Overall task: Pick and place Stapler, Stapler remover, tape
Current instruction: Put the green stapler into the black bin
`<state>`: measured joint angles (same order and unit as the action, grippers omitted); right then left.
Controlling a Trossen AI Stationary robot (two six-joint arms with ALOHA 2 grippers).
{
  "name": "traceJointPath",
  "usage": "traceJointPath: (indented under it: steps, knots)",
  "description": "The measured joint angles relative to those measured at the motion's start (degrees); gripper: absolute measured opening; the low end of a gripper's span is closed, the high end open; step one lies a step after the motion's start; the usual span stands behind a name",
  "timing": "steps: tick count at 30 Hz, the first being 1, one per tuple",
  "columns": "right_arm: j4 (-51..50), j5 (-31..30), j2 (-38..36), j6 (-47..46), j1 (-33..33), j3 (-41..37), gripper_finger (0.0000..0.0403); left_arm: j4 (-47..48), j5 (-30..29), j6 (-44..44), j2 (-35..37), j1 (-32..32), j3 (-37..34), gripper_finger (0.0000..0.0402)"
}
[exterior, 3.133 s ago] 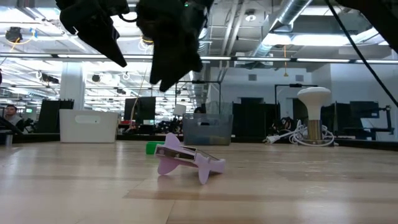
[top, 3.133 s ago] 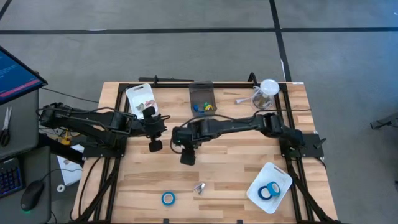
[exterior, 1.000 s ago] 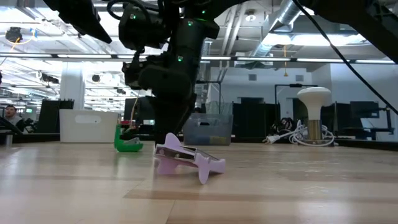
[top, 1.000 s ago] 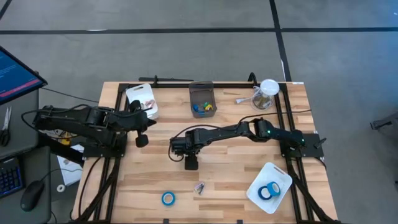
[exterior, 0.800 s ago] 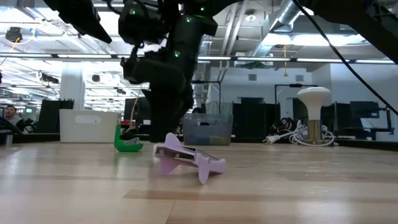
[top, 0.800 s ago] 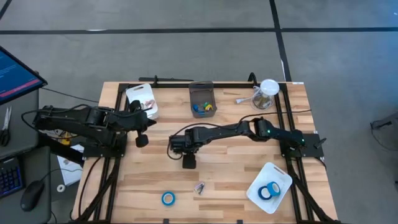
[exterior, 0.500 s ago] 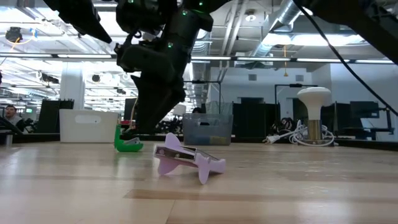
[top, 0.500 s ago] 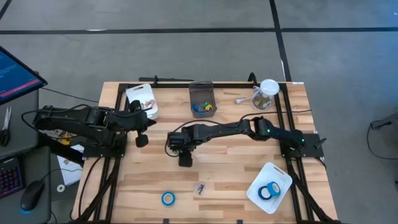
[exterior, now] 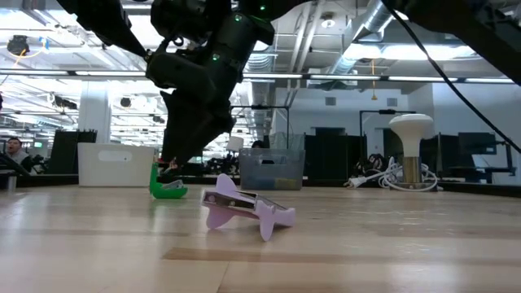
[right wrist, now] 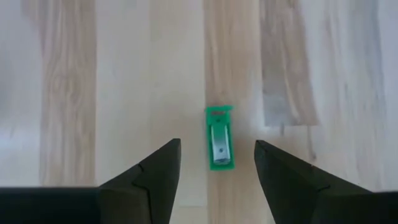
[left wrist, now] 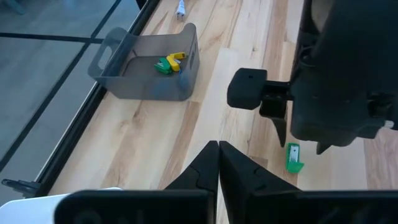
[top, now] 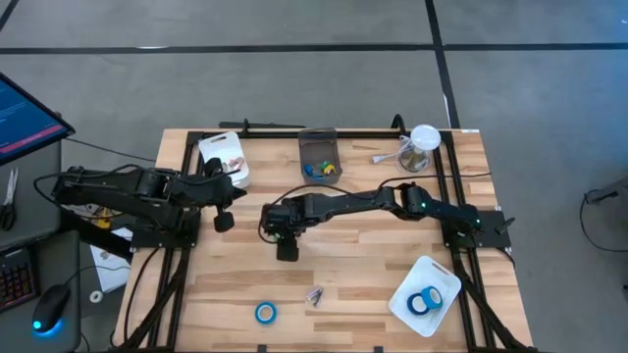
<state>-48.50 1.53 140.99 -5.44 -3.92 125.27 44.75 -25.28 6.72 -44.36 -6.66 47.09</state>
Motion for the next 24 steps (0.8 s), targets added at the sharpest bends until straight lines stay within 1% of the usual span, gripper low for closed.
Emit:
traceJointPath:
  steps: [6, 10, 12, 14, 16, 20, 24]
  knots:
    - [0.75, 0.15, 0.06, -0.01, 0.89, 0.00, 0.0198, 0.00, 0.00, 0.00, 0.01, -0.01, 0.00, 0.0004]
    - [0.58, 1.81, 1.07, -0.16, 1.16, -0.08, 0.0196, 0.02, 0.00, 0.00, 0.00, -0.02, 0.00, 0.0004]
    - [2.10, 1.70, 2.28, -0.13, 1.01, 0.13, 0.0196, 0.02, 0.00, 0.00, 0.00, 0.00, 0.00, 0.0004]
    - [0.31, 1.63, 2.74, -0.15, 0.90, -0.16, 0.0196, 0.03, 0.00, 0.00, 0.02, -0.01, 0.00, 0.0004]
    - [1.46, 1.65, 3.01, -0.11, 0.88, -0.06, 0.0195, 0.04, 0.00, -0.01, 0.00, -0.02, 0.00, 0.0004]
    - [0.97, 1.65, 3.36, -0.09, 0.94, 0.02, 0.0184, 0.04, 0.00, 0.00, 0.00, -0.02, 0.00, 0.0004]
    - [1.15, 1.66, 3.41, 0.01, 1.00, 0.00, 0.0161, 0.04, 0.00, -0.02, 0.01, -0.01, 0.00, 0.0004]
